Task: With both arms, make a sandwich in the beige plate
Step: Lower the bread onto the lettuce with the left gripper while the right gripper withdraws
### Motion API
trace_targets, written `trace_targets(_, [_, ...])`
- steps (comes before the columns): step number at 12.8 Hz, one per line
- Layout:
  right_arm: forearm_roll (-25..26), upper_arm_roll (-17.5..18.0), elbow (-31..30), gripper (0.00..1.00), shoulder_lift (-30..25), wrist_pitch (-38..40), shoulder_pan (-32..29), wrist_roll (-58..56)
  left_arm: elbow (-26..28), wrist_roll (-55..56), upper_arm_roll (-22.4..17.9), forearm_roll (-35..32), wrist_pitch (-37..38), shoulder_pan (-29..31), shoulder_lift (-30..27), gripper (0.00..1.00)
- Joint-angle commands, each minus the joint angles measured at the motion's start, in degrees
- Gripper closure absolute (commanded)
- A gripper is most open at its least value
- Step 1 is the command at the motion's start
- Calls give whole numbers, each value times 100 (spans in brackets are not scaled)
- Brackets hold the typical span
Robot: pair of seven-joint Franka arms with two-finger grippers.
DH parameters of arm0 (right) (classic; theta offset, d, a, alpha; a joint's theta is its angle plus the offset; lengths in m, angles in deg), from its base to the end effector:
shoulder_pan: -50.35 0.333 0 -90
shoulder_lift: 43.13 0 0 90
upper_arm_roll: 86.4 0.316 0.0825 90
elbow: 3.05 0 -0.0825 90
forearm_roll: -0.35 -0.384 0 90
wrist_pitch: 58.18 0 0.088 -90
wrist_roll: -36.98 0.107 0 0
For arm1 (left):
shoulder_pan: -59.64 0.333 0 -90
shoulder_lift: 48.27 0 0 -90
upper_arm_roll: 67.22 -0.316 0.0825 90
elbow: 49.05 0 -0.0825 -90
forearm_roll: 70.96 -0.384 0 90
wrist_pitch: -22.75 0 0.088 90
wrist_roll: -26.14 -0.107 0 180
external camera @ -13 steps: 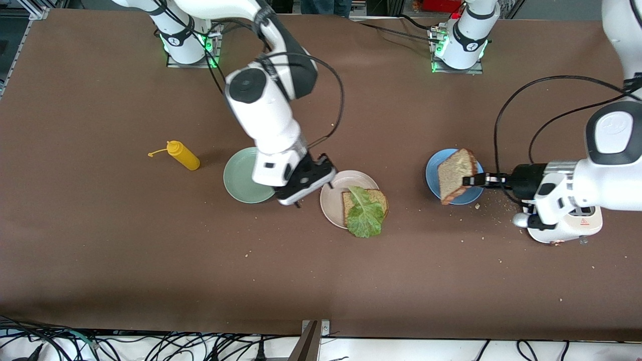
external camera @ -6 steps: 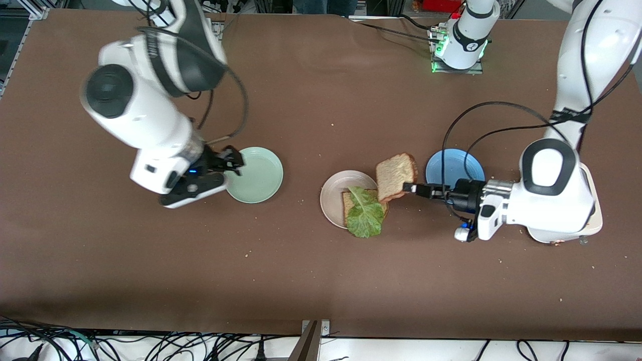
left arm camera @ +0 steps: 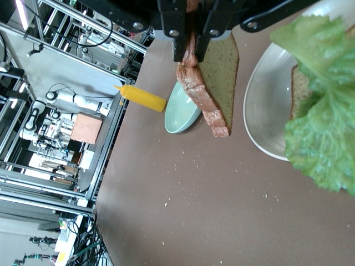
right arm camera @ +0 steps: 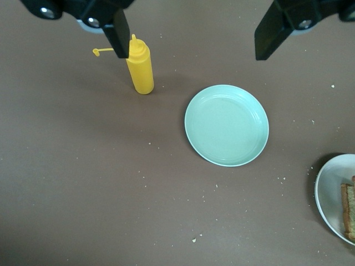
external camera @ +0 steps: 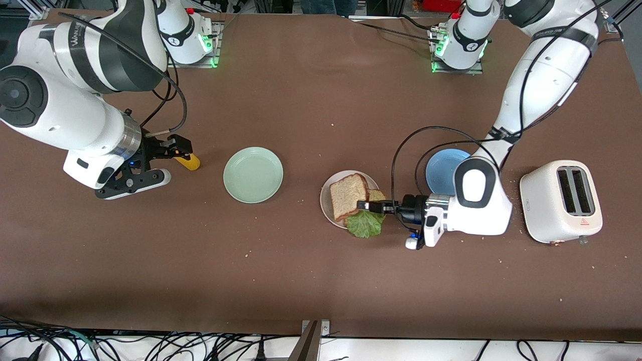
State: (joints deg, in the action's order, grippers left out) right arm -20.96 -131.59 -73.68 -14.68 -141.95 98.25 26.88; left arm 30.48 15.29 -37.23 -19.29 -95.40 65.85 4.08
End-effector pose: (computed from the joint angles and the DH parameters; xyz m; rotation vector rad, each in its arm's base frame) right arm 0.6318 0.1882 0.5334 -3.0725 -0.4328 0.2063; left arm 0.6864 -0.2515 0.2335 1.9808 0.1062 -0.3177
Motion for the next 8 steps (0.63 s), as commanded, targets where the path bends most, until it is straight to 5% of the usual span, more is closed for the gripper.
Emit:
trace_targets(1, [144, -43, -21, 0, -77, 106, 89, -27, 104, -978, -19, 316, 3, 143, 241, 100])
trace_targets(3, [144, -52, -21, 0, -77, 150, 71, 43, 360, -1373, -19, 352, 3, 275, 241, 100])
trace_targets(4, [136, -52, -21, 1, -77, 150, 45, 17, 474, -1497, -19, 361, 3, 336, 241, 85])
trace_targets(5, [153, -60, -29, 1, -68, 150, 36, 25, 510, -1525, -19, 352, 12, 354, 232, 52])
trace_targets(6, [153, -121, -47, 0, -51, 150, 10, 8, 510, -1525, -19, 343, 12, 363, 215, 1])
trace_targets(8, [153, -201, -73, 0, -24, 150, -78, 8, 484, -1516, -19, 291, 20, 372, 162, 0])
